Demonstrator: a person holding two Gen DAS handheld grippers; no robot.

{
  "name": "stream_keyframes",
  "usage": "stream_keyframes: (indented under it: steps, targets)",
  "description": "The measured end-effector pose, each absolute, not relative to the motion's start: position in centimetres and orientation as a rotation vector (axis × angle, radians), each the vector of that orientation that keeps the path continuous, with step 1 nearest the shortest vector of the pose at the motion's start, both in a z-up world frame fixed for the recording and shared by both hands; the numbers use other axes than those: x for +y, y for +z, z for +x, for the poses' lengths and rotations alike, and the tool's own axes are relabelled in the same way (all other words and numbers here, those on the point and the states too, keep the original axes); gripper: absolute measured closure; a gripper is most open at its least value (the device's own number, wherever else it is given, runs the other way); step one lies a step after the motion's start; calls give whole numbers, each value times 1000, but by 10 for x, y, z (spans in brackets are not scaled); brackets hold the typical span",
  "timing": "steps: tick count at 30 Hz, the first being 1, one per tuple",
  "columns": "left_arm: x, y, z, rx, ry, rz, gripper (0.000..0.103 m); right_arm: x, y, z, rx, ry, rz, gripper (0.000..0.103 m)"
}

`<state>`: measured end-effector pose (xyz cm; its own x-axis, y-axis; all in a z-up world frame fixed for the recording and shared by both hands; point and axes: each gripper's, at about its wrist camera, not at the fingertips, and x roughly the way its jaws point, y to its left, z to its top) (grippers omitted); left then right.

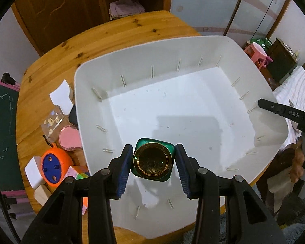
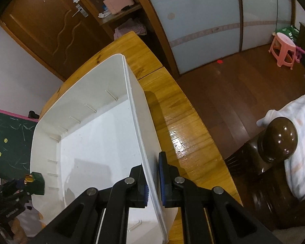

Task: Organize rigid objects
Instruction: 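Carry the green tin over the white bin and release it with the left tool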

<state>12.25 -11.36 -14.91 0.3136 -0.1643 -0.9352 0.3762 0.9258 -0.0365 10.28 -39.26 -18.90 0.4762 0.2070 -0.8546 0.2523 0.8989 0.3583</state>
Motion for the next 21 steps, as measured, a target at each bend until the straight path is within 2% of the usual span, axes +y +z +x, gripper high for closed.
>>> stream_keyframes:
  steps: [19, 20, 21]
  targets:
    - [-120, -165, 135, 1254, -306, 218, 56, -390, -188, 107, 1108, -18, 455, 94]
    - [-120, -164, 135, 1249, -306, 219, 55, -390, -188, 107, 1108, -18, 453, 94]
    - [-120, -162, 134, 1238, -303, 220, 50, -390, -188, 107, 1109, -19, 451, 94]
